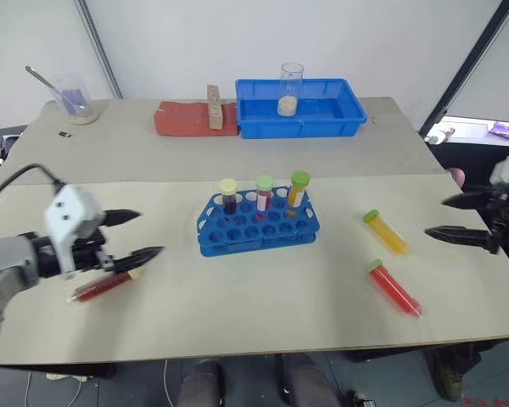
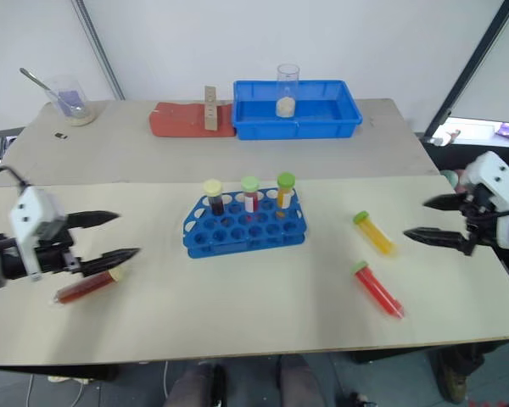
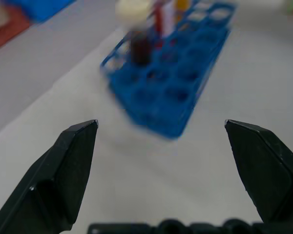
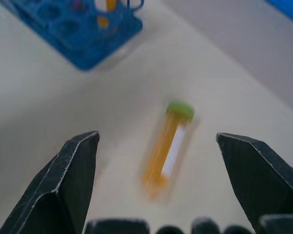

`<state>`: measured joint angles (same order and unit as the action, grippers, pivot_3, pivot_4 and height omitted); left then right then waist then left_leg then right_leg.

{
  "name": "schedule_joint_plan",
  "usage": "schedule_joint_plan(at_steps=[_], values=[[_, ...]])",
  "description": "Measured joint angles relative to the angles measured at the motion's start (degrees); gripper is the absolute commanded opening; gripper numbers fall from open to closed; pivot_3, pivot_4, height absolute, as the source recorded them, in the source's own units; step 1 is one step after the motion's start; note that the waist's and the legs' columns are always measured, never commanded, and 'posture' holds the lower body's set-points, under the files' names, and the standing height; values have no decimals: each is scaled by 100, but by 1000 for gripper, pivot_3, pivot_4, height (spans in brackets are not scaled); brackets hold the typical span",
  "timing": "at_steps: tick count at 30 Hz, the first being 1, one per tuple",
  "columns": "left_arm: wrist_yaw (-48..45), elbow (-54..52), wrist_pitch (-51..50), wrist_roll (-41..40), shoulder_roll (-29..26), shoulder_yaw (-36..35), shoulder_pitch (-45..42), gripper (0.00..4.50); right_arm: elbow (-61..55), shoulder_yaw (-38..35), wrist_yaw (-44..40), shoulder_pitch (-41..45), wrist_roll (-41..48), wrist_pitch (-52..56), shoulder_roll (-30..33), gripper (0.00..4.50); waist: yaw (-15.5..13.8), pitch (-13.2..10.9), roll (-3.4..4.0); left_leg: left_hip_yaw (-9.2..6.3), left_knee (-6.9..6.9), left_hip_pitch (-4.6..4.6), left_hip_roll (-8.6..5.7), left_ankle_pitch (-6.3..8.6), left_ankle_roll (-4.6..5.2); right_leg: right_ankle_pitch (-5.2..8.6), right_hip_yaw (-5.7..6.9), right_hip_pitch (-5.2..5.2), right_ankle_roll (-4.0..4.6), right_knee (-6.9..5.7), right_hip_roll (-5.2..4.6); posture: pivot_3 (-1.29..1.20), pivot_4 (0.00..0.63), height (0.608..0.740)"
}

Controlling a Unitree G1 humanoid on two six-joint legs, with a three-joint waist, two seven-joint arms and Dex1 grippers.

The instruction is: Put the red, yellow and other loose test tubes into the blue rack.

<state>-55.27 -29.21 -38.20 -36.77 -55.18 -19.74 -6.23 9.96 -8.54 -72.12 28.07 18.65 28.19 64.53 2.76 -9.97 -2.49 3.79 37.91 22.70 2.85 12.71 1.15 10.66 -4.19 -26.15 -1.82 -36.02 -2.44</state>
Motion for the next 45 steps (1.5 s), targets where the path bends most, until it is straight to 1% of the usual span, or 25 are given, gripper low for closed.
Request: schedule_joint_plan(at_steps=[4,5,10,16,22,24,25,27,29,30,32,33,36,38,42,43,45], values=[[26,-276,-213,-351,207,686,-632,4491,377,823,312,813,-531,204,-365,4259,-18,0,0,-8,1,5,-3,-1,0,0,1,1,3,0,5,0,150,740],[-15,-332,-233,-406,274,986,-888,4491,654,1233,376,1114,-847,288,-489,4259,-24,0,0,-12,4,9,-6,-1,0,1,1,1,4,1,4,0,150,740],[-124,-376,-172,-379,493,1699,-1416,4491,1787,2305,308,1864,-1676,594,-857,4259,-34,0,0,-26,21,33,-14,-1,0,-14,1,-1,20,8,3,0,150,740],[-209,-362,14,-167,718,2174,-1660,4491,3338,2850,260,2739,-2360,612,-1356,4259,-9,0,0,-30,43,45,-14,-1,1,-21,3,-1,10,10,2,0,150,740],[-253,-346,174,22,847,2402,-1681,4491,4350,3002,161,3200,-2732,404,-1718,4259,-8,0,0,-34,52,45,-14,-1,1,-23,4,0,9,3,3,0,150,740],[-265,-340,218,82,890,2460,-1686,4500,4595,3022,146,3293,-2829,304,-1819,3702,-12,0,0,-35,52,46,-14,-1,1,-23,4,0,10,3,3,0,150,740],[-269,-337,229,94,916,2482,-1686,4500,4683,3030,141,3325,-2874,271,-1858,3511,-12,0,0,-35,52,47,-14,-1,1,-23,4,0,10,3,3,0,150,740],[-277,-331,292,143,968,2539,-1686,4500,4861,3042,107,3399,-2944,205,-1943,2696,-13,0,1,-35,53,48,-14,-1,1,-24,3,0,10,3,3,0,150,740],[-285,-309,312,201,978,2555,-1686,4500,4936,3042,50,3423,-2981,195,-1973,2056,-15,0,1,-36,53,48,-14,-1,1,-24,4,0,11,3,3,0,150,740],[-288,-269,322,237,992,2556,-1686,4500,4978,3041,6,3428,-2989,194,-1994,1647,-15,0,1,-36,53,47,-14,-1,1,-24,4,0,11,3,3,0,150,740],[-295,-220,331,290,1013,2567,-1682,4500,5021,3037,-13,3455,-3018,193,-2010,1076,-12,0,1,-37,55,47,-14,-1,1,-25,4,1,10,2,3,0,150,740],[-304,-206,343,309,1025,2573,-1679,4500,5026,3031,-25,3459,-3033,193,-2016,1004,-11,0,1,-37,56,48,-14,-1,1,-25,4,1,10,2,3,0,150,740],[-346,-128,438,343,1027,2566,-1642,4500,4971,2977,-100,3446,-3012,195,-2012,1004,-10,0,1,-37,56,47,-14,-1,1,-25,4,0,10,1,3,0,150,740],[-409,-50,483,341,1008,2527,-1571,4500,4435,2781,-237,3301,-2861,213,-1879,1004,-10,-2,5,-37,55,49,-14,-1,1,-24,4,-2,9,0,3,0,150,740],[-455,187,557,341,932,2272,-1361,4500,2626,2052,-412,2647,-2336,473,-1303,1004,-48,-3,8,-45,54,52,-13,-1,1,-19,14,-2,6,-1,3,0,150,740],[-453,219,582,334,945,2202,-1314,4500,1911,1630,-379,2244,-2077,635,-1215,1004,-72,-3,7,-48,52,54,-12,-1,1,-17,18,-1,3,3,3,0,150,740],[-448,325,679,317,963,2013,-1163,4500,348,722,-291,1336,-1332,970,-1352,1003,-97,-2,6,-55,52,53,-11,-1,1,-5,22,1,-13,-1,4,0,150,740]])
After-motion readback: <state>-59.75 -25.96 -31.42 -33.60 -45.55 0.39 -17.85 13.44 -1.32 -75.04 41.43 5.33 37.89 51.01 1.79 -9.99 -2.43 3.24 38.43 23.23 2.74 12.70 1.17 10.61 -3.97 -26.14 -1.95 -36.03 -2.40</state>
